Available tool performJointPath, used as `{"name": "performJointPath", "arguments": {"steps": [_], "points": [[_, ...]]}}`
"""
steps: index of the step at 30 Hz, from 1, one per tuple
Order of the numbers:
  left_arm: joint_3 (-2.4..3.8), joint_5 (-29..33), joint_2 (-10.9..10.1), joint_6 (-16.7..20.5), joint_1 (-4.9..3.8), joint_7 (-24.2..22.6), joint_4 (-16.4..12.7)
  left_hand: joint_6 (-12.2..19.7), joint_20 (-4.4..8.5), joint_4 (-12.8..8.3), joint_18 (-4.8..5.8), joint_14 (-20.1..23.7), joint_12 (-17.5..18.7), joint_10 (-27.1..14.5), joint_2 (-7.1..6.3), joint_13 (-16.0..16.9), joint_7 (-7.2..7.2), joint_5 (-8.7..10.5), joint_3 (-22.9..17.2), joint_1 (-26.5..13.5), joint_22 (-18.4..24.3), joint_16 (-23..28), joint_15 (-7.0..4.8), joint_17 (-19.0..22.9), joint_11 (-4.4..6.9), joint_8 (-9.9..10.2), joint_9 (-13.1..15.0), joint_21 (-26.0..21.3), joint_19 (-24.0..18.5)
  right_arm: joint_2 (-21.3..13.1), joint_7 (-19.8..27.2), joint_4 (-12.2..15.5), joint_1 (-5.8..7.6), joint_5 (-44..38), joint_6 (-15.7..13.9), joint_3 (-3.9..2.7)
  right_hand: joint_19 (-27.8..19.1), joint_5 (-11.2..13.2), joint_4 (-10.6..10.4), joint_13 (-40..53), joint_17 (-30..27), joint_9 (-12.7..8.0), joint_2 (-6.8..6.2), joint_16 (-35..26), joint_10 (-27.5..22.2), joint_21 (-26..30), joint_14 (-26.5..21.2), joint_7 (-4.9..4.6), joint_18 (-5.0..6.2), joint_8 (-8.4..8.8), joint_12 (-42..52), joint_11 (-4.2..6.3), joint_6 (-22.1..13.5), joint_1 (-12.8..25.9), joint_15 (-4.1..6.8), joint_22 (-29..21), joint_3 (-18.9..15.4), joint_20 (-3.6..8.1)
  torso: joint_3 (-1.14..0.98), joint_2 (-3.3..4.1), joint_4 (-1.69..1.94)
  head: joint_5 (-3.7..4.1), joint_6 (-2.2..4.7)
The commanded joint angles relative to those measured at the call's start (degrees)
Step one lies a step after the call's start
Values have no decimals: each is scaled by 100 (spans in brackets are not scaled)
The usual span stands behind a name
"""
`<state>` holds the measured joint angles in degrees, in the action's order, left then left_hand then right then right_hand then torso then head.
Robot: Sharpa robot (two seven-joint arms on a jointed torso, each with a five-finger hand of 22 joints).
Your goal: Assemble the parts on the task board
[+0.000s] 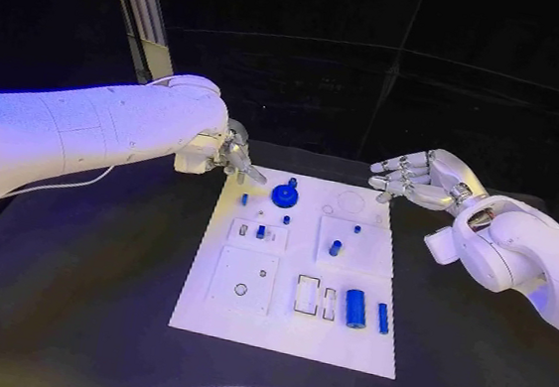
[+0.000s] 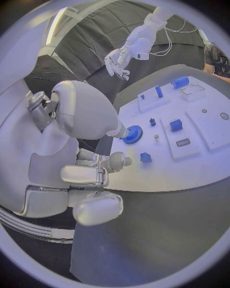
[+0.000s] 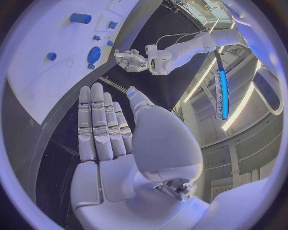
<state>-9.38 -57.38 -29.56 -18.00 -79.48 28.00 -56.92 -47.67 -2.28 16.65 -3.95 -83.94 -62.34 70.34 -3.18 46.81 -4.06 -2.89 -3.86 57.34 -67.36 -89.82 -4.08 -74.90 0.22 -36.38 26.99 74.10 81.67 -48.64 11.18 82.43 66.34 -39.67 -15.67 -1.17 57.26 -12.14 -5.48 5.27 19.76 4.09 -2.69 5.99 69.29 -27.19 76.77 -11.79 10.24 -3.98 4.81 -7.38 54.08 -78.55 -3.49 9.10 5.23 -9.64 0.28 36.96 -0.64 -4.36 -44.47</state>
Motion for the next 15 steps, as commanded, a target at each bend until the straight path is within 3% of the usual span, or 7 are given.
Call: {"name": "performJointPath", "arguments": {"steps": [1, 15], "points": [[-1, -249, 44, -235, -3, -134, 112, -78, 4, -4, -75, -606, -42, 72, 88, 38, 11, 7, 79, 1, -44, -18, 10, -1510, 9, -52, -11, 41, 44, 4, 24, 17, 11, 2, -43, -3, -8, -32, -19, -5, -5, 0, -6, -23, -53, 19, 0, 3, 21, 19, 10, -4, -29, 61, -21, -5, -18, -43, 1, 0, -2, -32, -12], [-4, -278, 252, -549, 75, -213, 417, -147, 31, -41, -66, -606, -85, 105, 252, 55, 44, 4, 154, 222, -98, -18, -18, -1510, 40, -95, -44, 73, 63, 13, 69, 25, 11, -10, -79, -3, -7, -34, -16, -7, -8, -1, 9, -33, -61, 30, -3, 1, 21, 21, 12, -5, -41, 53, -22, -11, -12, -46, 2, -24, -6, -58, -49]]}}
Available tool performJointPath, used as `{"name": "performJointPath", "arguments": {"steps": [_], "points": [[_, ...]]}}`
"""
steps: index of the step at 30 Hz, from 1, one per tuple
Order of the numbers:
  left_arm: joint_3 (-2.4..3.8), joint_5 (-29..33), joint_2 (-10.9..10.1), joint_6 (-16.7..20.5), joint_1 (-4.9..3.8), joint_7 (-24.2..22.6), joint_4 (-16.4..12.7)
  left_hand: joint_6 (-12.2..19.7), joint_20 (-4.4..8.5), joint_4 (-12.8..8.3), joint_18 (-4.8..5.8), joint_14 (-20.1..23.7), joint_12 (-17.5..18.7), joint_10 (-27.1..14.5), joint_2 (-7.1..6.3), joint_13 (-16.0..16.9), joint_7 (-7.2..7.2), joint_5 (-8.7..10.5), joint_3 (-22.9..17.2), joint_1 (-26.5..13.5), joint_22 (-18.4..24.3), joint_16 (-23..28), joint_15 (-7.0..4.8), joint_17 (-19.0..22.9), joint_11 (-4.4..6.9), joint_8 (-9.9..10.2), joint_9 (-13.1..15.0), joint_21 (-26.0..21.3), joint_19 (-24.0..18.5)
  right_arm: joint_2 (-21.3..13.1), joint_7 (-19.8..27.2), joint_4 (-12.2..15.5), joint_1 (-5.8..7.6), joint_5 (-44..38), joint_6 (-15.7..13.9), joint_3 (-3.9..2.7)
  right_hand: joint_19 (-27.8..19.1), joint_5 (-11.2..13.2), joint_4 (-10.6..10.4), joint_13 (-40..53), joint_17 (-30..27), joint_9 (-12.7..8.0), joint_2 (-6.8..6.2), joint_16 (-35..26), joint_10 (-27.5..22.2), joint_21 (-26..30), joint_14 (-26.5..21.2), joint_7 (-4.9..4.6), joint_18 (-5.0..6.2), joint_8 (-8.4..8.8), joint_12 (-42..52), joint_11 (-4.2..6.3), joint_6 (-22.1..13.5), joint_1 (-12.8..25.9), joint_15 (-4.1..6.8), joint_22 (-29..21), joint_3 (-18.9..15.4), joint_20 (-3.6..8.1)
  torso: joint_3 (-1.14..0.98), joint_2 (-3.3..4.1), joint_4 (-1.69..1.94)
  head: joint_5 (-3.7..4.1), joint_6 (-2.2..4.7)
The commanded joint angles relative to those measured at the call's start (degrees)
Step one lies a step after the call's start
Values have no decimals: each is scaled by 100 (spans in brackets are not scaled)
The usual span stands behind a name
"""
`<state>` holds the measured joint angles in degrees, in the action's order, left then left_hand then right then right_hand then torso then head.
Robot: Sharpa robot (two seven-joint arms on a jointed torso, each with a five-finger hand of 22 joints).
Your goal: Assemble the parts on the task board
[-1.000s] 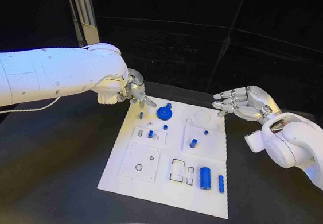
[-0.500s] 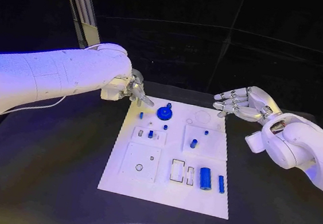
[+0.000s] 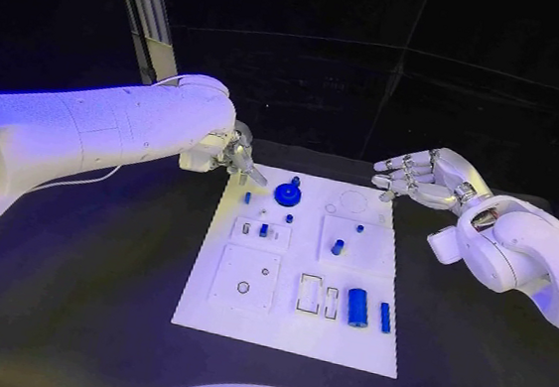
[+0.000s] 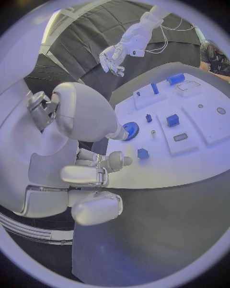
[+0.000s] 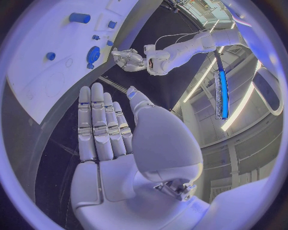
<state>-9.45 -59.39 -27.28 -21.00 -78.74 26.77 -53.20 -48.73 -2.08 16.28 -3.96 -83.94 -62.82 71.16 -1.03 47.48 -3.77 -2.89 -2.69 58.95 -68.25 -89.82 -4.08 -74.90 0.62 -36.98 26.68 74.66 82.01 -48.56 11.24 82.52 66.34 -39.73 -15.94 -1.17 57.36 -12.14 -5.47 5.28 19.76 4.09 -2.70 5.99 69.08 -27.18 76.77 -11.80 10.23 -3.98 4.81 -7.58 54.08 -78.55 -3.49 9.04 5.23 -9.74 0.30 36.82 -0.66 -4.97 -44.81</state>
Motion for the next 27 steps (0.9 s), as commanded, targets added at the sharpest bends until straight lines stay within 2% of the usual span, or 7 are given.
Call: {"name": "performJointPath", "arguments": {"steps": [1, 3, 14, 27], "points": [[2, -77, 30, -259, 5, -93, 58, -40, 13, -14, -66, -606, -34, 20, 50, -20, 16, 4, 32, 103, -5, -18, -19, -1510, 1, -34, -18, 13, 26, 5, 64, 15, 11, -5, -51, -3, -15, -35, -14, -9, -9, -1, 15, -36, -43, 33, -3, 1, 22, 21, 13, 15, -43, 48, -22, -8, -8, -37, -1, -11, -1, 10, -22], [2, -77, 47, -287, 16, -101, 93, -39, 14, -24, -66, -606, -28, 13, 59, -33, 16, 4, 31, 158, -5, -18, -19, -1510, 0, -35, -26, 11, 24, 4, 67, 16, 11, -5, -49, -3, -15, -35, -14, -9, -9, -1, 15, -37, -43, 33, -3, 1, 22, 21, 14, 15, -43, 47, -22, -8, -8, -37, -1, -12, 4, 29, -26], [-1, -77, 97, -380, 80, -189, 137, -54, 16, -33, -63, -606, -41, 19, 103, -24, 19, 0, 13, 261, -21, -18, -21, -1510, 3, -47, -38, 19, 28, 24, 76, 6, 11, -5, -30, -3, -13, -39, -8, -11, -10, -1, 25, -44, -49, 41, -3, 1, 23, 19, 15, 15, -48, 35, -22, -13, 0, -38, -2, -22, 1, 21, -58], [-1, -77, 147, -408, 144, -234, 202, -74, 18, -57, -59, -606, -51, 28, 166, -25, 26, -1, -33, 395, -47, -18, -24, -1510, 9, -63, -54, 33, 35, 33, 75, 0, 11, -5, -18, -3, -11, -43, -2, -13, -11, 0, 30, -48, -52, 46, -2, 1, 24, 18, 17, 16, -50, 25, -22, -16, 5, -38, -2, -9, 5, 23, -45]]}}
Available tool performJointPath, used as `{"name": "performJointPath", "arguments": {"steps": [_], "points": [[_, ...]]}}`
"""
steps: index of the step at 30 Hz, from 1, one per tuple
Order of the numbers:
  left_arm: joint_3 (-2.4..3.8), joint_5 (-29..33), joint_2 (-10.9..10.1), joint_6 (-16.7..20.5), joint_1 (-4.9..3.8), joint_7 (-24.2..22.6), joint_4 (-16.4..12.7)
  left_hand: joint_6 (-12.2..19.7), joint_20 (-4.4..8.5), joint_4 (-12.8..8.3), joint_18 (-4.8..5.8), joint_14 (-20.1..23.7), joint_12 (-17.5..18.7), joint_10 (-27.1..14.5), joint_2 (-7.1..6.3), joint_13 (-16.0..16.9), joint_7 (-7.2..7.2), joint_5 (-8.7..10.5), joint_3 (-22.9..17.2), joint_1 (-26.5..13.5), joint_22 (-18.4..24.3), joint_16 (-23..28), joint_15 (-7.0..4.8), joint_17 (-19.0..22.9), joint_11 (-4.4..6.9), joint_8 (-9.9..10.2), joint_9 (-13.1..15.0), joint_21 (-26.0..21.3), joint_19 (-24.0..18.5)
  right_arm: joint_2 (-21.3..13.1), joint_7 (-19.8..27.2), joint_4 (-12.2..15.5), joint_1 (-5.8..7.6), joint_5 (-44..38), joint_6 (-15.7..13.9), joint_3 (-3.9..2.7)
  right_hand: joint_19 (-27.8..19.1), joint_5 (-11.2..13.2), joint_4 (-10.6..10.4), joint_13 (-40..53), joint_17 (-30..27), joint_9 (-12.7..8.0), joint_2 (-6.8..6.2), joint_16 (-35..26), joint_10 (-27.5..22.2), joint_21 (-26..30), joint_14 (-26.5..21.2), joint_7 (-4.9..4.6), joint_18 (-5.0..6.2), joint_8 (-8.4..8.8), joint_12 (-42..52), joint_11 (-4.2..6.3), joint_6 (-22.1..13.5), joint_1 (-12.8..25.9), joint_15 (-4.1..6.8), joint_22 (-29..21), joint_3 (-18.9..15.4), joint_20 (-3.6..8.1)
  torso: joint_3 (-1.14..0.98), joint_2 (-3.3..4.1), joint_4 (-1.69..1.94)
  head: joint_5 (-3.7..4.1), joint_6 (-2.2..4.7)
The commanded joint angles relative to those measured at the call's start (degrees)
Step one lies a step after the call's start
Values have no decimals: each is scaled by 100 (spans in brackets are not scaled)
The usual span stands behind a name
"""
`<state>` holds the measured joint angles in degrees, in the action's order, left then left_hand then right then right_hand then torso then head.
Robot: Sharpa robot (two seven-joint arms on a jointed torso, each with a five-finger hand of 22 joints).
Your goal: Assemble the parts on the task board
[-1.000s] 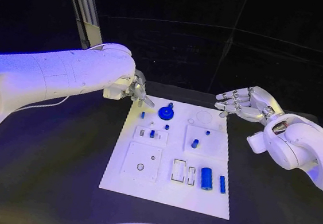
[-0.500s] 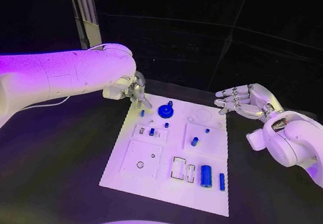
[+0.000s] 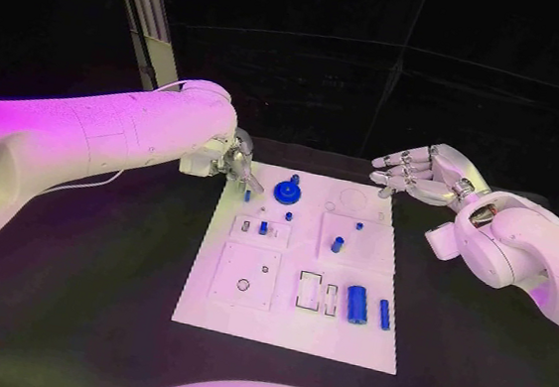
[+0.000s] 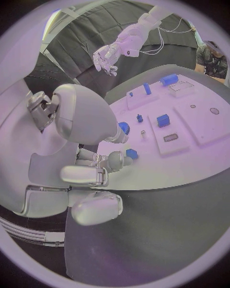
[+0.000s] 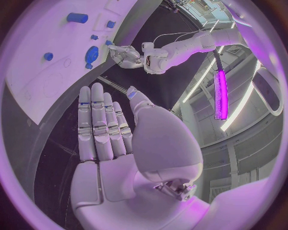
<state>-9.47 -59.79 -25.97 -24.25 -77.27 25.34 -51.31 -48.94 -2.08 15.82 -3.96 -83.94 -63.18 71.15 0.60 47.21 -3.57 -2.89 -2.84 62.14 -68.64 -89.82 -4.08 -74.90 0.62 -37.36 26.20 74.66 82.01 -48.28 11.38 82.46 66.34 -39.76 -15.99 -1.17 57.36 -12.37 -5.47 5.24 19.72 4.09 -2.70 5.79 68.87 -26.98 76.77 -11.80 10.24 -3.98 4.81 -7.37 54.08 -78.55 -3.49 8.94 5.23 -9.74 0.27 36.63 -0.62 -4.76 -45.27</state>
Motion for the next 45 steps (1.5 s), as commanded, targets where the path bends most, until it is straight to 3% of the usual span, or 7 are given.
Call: {"name": "performJointPath", "arguments": {"steps": [1, 27, 32, 40, 45], "points": [[2, -36, 20, -80, 0, -93, 16, -54, 18, -15, -59, -606, -16, 29, 9, 1, 6, -1, -24, 90, -9, -18, -24, -1510, 10, -26, -7, 33, 35, 7, 62, 7, 11, -2, -12, -3, -11, -21, -3, -9, -7, 0, 30, -28, -31, 26, -2, 1, 24, 18, 17, -6, -51, 25, -22, -5, 5, -38, 1, 9, 0, 2, 1], [2, -36, 77, -72, 45, -88, 103, -65, 23, -224, -57, -606, -19, 35, 131, -23, 15, -2, -302, 530, -35, -18, -31, -1510, 21, -42, -56, 36, 36, 19, 62, 0, 11, -2, -4, -3, -6, -32, 6, -12, -9, 1, 37, -36, -36, 35, 1, 0, 25, 16, 21, -6, -54, 10, -22, -11, 13, -38, -9, 21, 4, 7, 2], [2, 1, 74, -61, 46, -79, 95, -42, 47, -564, -59, -606, -1, 29, 303, -40, 61, -7, -737, 1010, -44, -18, -64, -1510, 63, -34, -86, 34, 36, 20, 60, -1, 11, -2, 0, -3, -6, -32, 6, -12, -9, 1, 37, -36, -36, 35, 1, 0, 25, 16, 21, -6, -54, 10, -22, -11, 13, -38, -8, 23, 5, 9, -1], [2, 164, 53, -1, 47, -87, 56, 10, 62, -1033, -62, -606, 69, 4, 331, -106, 57, -10, -1545, 1386, -37, -18, -71, -1510, 65, -30, -129, 11, 25, 23, 56, -7, 11, -2, 11, -3, -6, -32, 6, -12, -9, 1, 37, -36, -36, 35, 1, 0, 25, 16, 21, -6, -54, 10, -22, -11, 13, -38, -8, 24, 5, 7, -15], [2, 285, -28, 138, 46, -78, -30, 28, 35, -1236, -65, -606, 94, 49, 104, -154, 14, 4, -2368, 1093, -41, -18, -37, -1510, 40, -160, -81, -7, 20, 20, 53, -12, 11, -2, 18, -3, -5, -34, 7, -13, -9, 1, 37, -39, -38, 38, 1, 0, 25, 15, 22, -6, -55, 9, -22, -12, 13, -38, -8, 18, 9, 12, -26]]}}
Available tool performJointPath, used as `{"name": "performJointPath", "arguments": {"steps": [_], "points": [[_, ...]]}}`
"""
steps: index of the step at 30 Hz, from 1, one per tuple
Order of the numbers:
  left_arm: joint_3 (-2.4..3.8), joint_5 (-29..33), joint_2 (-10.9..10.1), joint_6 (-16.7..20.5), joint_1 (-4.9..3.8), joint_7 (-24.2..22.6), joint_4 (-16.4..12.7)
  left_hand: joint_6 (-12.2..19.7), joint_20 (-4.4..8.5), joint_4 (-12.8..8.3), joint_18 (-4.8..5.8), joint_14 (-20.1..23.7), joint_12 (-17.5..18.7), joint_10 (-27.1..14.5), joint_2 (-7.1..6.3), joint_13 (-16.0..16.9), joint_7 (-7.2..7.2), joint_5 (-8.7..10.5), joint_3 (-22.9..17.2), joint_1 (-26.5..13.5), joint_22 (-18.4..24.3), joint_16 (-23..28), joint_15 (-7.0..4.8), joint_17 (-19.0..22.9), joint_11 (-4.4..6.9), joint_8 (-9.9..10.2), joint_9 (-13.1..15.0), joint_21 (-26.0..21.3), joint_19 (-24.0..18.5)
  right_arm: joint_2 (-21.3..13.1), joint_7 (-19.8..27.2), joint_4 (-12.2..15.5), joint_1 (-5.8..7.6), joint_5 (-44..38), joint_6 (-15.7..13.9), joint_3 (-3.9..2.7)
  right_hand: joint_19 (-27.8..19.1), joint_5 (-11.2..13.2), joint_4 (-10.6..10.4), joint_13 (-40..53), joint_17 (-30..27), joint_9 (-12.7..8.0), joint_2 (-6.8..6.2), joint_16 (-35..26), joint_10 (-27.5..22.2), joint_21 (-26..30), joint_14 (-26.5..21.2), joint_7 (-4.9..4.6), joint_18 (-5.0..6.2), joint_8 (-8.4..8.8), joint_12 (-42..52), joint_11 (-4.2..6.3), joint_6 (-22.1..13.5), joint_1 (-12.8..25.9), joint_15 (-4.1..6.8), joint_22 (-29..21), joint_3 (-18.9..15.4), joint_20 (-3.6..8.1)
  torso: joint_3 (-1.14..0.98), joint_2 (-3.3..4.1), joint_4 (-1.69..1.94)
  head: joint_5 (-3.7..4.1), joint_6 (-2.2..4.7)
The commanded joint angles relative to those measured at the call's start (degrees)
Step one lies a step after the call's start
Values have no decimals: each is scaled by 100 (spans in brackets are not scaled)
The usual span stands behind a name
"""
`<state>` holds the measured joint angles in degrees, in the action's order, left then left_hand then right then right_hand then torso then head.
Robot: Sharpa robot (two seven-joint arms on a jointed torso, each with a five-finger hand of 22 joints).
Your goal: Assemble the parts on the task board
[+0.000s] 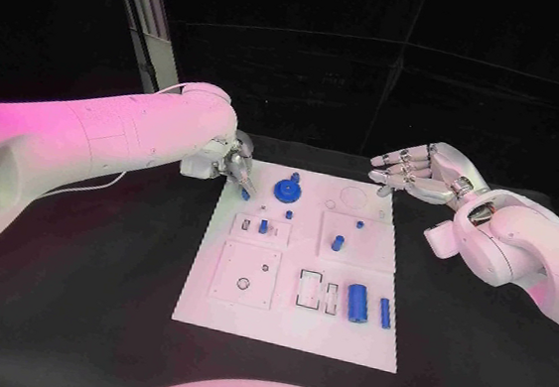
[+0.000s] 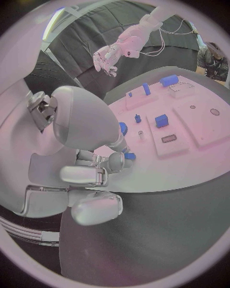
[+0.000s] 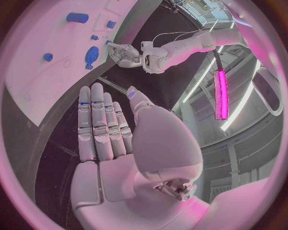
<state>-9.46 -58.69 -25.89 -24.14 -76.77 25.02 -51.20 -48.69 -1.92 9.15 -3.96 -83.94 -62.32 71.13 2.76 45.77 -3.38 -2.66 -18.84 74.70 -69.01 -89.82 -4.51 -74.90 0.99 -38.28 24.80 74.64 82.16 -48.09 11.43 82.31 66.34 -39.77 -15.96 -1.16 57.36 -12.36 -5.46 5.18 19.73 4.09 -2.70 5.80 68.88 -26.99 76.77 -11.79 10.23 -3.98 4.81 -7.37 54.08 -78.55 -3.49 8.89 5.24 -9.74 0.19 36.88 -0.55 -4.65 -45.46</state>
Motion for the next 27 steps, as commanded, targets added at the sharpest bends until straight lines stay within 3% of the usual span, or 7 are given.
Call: {"name": "performJointPath", "arguments": {"steps": [1, 7, 16, 20, 27], "points": [[2, 189, -60, 161, -5, -37, -67, 6, 15, -594, -64, -606, 9, 56, -144, -16, 3, -16, -859, -210, -5, -18, 4, -1510, 7, -92, 71, -8, 5, 0, 46, -1, 11, -2, 15, -3, -4, -36, 7, -8, -11, 1, 37, -42, -39, 40, 2, -1, 25, 14, 22, -7, -56, 9, -22, -9, 13, -39, 2, -8, 5, 4, -9], [4, 227, -263, 398, -44, 42, -336, 10, 15, -647, -63, -606, 0, 83, -233, -19, 22, -20, -1116, -375, -12, -18, 0, -1510, 13, -183, 125, -13, 6, 8, 41, -43, 11, -2, 22, -3, -3, -34, 5, -8, -11, 2, 37, -44, -41, 43, 2, -2, 25, 14, 23, -8, -57, 13, -24, -10, 11, -39, -3, -18, 5, -14, -20], [2, 224, -745, 931, -110, 312, -1135, 23, 30, -739, -65, -606, -15, 121, -352, -17, 45, -22, -1493, -576, -18, -18, -15, -1510, 32, -320, 211, -23, 13, -5, 42, -114, 12, -2, 20, -4, 0, -13, -4, -11, -13, 3, 35, -53, -45, 53, 3, -5, 24, 12, 28, -12, -60, 31, -28, -17, 1, -42, 7, -23, 5, -18, -36], [-1, 166, -943, 1209, -77, 313, -1521, 28, 35, -770, -64, -606, -26, 136, -388, -5, 52, -23, -1585, -615, -26, -18, -21, -1510, 40, -359, 236, -21, 18, 9, 49, -138, 11, -2, 31, -4, 2, 0, -8, -12, -14, 3, 34, -58, -47, 59, 4, -6, 24, 11, 31, -13, -61, 38, -29, -20, -4, -44, 4, -25, 13, -53, -32], [-8, -65, -1228, 1661, 33, 265, -2119, 28, 41, -788, -60, -606, -40, 155, -430, 5, 59, -22, -1663, -664, -48, -18, -26, -1510, 46, -403, 263, -8, 29, 23, 54, -164, 11, -2, 55, -3, 2, 0, -8, -12, -14, 3, 34, -58, -47, 59, 4, -6, 24, 11, 31, -13, -61, 38, -29, -20, -4, -44, 12, -33, -5, -75, -44]]}}
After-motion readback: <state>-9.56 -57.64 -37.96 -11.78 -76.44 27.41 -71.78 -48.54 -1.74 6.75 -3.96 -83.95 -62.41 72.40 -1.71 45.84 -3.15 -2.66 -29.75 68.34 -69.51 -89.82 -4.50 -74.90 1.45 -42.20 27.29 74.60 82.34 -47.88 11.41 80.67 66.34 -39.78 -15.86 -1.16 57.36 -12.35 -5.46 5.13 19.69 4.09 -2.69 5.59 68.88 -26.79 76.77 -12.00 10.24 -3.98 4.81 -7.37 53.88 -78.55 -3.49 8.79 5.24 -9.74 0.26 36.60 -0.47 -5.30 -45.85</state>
